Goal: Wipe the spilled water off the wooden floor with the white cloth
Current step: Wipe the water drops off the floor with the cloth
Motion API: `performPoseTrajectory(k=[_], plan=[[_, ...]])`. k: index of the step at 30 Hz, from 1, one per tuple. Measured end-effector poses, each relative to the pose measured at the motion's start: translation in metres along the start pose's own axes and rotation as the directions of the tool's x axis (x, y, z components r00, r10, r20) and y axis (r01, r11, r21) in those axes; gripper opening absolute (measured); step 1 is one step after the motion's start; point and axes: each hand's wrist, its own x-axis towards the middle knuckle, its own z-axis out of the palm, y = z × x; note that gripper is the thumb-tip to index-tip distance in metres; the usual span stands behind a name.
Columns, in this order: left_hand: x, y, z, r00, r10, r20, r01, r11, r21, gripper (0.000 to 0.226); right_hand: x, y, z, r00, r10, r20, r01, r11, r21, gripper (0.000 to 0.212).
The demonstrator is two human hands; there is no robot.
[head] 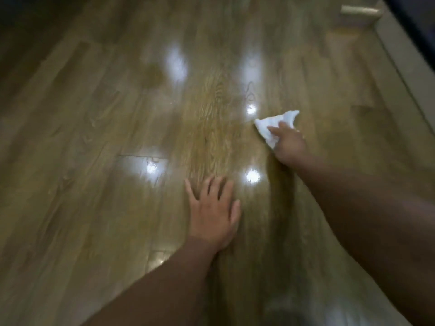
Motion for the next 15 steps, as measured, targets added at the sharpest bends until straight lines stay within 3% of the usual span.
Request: performPoseTrajectory(k=[2,3,5,6,7,9,12,15], plan=[[0.011,0.012,0.012,0.998,0.010,0.070,-0.009,1.000,-0.022,0.054,-0.024,-0.015,0.013,0.987,-0.143,0.077,0.143,0.990,0.000,0.047],[0.010,0.011,0.017,0.998,0.025,0.064,-0.024,1.000,-0.015,0.053,-0.055,-0.015,0.013,0.945,-0.291,0.149,0.296,0.955,-0.009,0.047],[0.011,0.002,0.013,0.998,0.037,0.055,-0.035,0.999,-0.029,0.047,-0.121,0.001,0.012,0.784,-0.554,0.280,0.577,0.817,-0.001,0.053],[0.012,0.002,0.011,0.998,0.032,0.061,-0.031,0.999,-0.032,0.046,-0.147,0.021,0.003,0.729,-0.599,0.331,0.631,0.776,0.013,0.056],[0.015,0.004,0.010,0.997,0.025,0.075,-0.022,0.999,-0.038,0.047,-0.158,0.045,-0.010,0.719,-0.610,0.334,0.647,0.763,0.000,0.060],[0.014,0.006,0.011,0.994,0.032,0.103,-0.029,0.999,-0.031,0.050,-0.123,0.080,-0.033,0.818,-0.474,0.325,0.510,0.860,-0.028,0.073],[0.014,0.003,0.013,0.993,0.041,0.110,-0.041,0.999,-0.008,0.049,-0.017,0.088,-0.037,0.972,-0.198,0.129,0.221,0.955,-0.197,0.053],[0.015,0.004,0.011,0.993,0.035,0.115,-0.033,0.999,-0.016,0.048,0.073,0.054,-0.026,0.996,0.071,-0.051,-0.077,0.988,-0.136,0.050]])
